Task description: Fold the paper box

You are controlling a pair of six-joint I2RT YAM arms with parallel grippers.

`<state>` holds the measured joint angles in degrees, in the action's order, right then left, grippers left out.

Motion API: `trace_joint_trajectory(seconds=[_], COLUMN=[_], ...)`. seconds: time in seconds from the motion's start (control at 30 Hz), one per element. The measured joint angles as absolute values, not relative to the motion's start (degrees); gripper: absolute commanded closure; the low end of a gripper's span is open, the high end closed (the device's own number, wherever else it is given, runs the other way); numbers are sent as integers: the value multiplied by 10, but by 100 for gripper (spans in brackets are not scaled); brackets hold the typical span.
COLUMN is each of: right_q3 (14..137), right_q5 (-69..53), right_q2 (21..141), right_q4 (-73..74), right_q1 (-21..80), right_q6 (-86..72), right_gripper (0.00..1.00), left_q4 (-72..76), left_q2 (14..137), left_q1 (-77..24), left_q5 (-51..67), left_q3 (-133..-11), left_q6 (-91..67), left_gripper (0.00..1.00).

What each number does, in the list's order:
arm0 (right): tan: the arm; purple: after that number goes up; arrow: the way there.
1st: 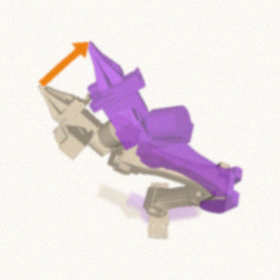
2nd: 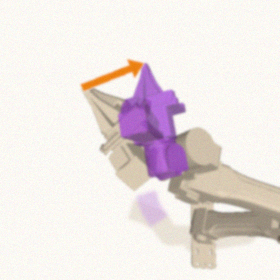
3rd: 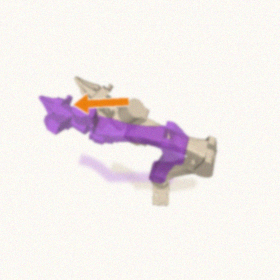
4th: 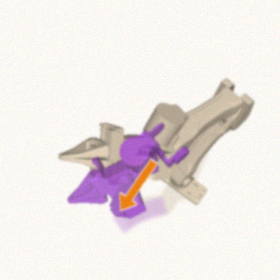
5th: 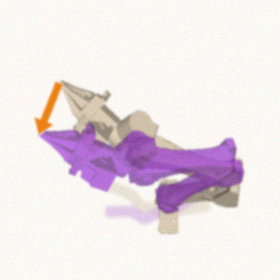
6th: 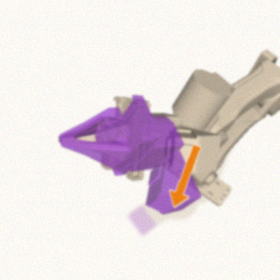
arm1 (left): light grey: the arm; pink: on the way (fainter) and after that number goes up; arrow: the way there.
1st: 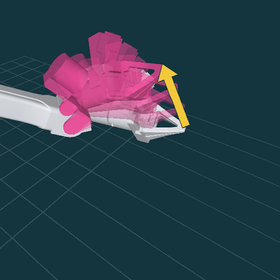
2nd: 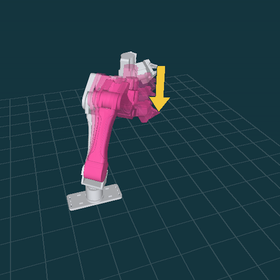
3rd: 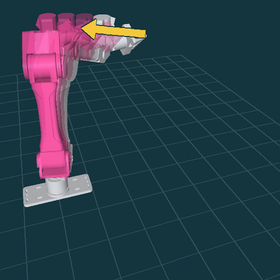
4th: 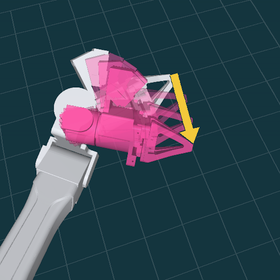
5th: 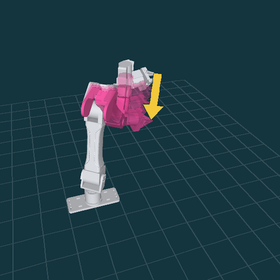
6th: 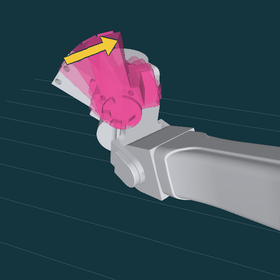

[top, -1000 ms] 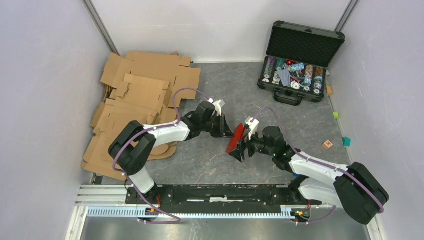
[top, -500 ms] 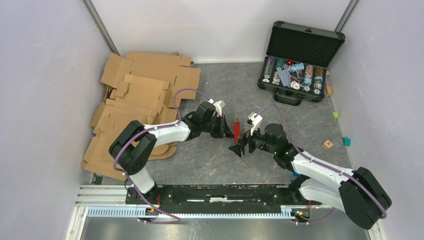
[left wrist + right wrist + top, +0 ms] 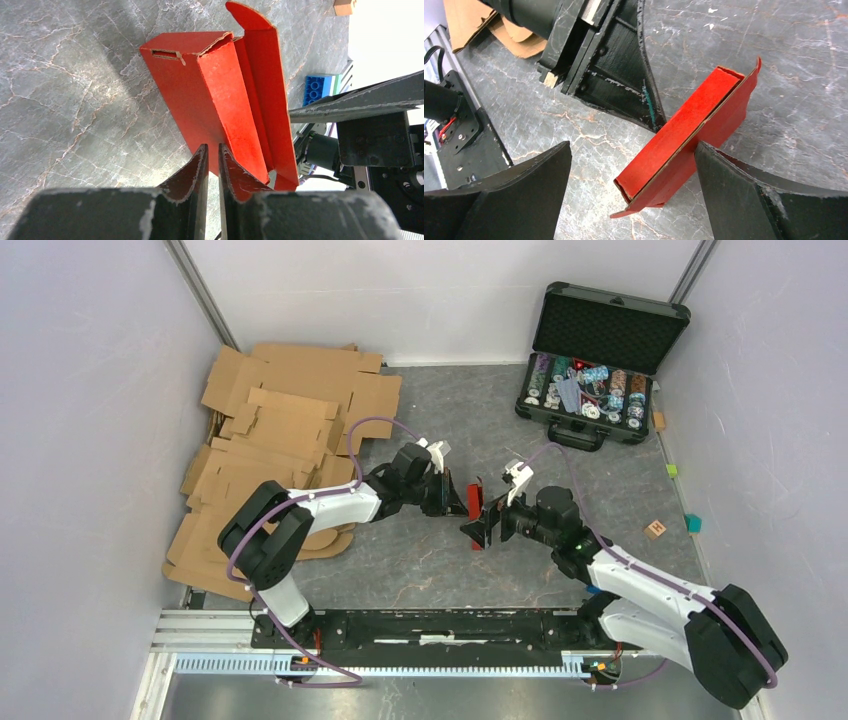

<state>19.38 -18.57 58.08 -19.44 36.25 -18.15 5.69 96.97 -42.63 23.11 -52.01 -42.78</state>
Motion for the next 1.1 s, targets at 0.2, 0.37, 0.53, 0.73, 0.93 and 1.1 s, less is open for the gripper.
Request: trace_joint_trajectory(seconds=[0.2, 0.37, 0.53, 0.73, 0.93, 1.1], right_q3=[197, 221, 258, 310, 337, 345], right_q5=[-161, -165, -166, -122, -72, -39], right_q2=[576, 616, 651, 669, 675, 697], right_q4=[-165, -143, -110, -23, 41, 74], right_q1=[348, 342, 342, 366, 385, 393], right_q6=[-182, -190, -188, -152, -103, -75], right_gripper=[17, 22, 25, 30, 40, 45], left_q4=[64, 76, 103, 128, 122, 106], left_q2=[969, 969, 970, 987, 989, 988], left_q1=[-426, -426, -427, -432, -434, -434], left_q5=[231, 236, 257, 269, 262, 243], left_q3=[-520, -515, -507, -506, -507, -507], left_q6=[-428, -429, -441, -449, -449, -446], left_gripper=[78, 78, 79, 79, 80, 79])
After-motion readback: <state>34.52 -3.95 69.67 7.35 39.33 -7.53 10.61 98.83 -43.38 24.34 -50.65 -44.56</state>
